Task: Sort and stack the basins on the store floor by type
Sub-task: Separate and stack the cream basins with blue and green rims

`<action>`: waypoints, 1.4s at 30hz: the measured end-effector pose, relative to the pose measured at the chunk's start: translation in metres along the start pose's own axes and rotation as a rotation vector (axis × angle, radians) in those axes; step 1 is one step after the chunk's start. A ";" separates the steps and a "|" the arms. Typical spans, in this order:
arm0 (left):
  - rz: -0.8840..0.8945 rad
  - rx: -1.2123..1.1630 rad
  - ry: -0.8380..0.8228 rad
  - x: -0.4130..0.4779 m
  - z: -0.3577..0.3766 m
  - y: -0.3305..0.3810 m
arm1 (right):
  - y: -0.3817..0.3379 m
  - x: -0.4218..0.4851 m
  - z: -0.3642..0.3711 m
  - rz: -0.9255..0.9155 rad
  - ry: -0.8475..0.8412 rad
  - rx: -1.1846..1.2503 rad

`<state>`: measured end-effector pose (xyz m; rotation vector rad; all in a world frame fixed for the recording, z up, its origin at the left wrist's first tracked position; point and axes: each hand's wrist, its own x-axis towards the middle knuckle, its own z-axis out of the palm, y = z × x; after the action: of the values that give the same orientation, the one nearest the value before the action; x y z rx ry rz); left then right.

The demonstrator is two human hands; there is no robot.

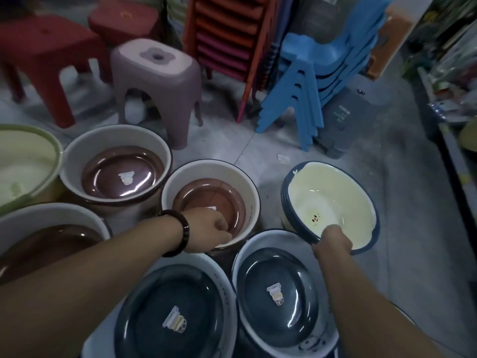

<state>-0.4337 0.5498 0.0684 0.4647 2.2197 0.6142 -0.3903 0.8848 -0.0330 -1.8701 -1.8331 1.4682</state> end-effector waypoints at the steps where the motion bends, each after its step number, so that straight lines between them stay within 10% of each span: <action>1: -0.002 -0.006 -0.012 -0.009 -0.007 -0.001 | -0.002 -0.016 0.004 -0.026 -0.033 0.055; 13: -0.338 0.060 0.302 -0.297 -0.070 -0.148 | -0.024 -0.372 0.120 -0.656 -1.241 -0.589; 21: -0.662 -0.278 0.473 -0.501 -0.010 -0.240 | 0.034 -0.595 0.140 -0.992 -1.523 -1.255; 30: -0.798 -0.489 0.561 -0.556 0.031 -0.345 | 0.098 -0.691 0.224 -1.118 -1.318 -1.508; 42: -0.806 -0.197 0.324 -0.452 -0.025 -0.509 | 0.129 -0.600 0.420 -0.432 -1.135 -0.848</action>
<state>-0.2327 -0.1010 0.0614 -0.6553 2.3488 0.4698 -0.4604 0.1444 -0.0237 -0.4955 -3.4716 1.8849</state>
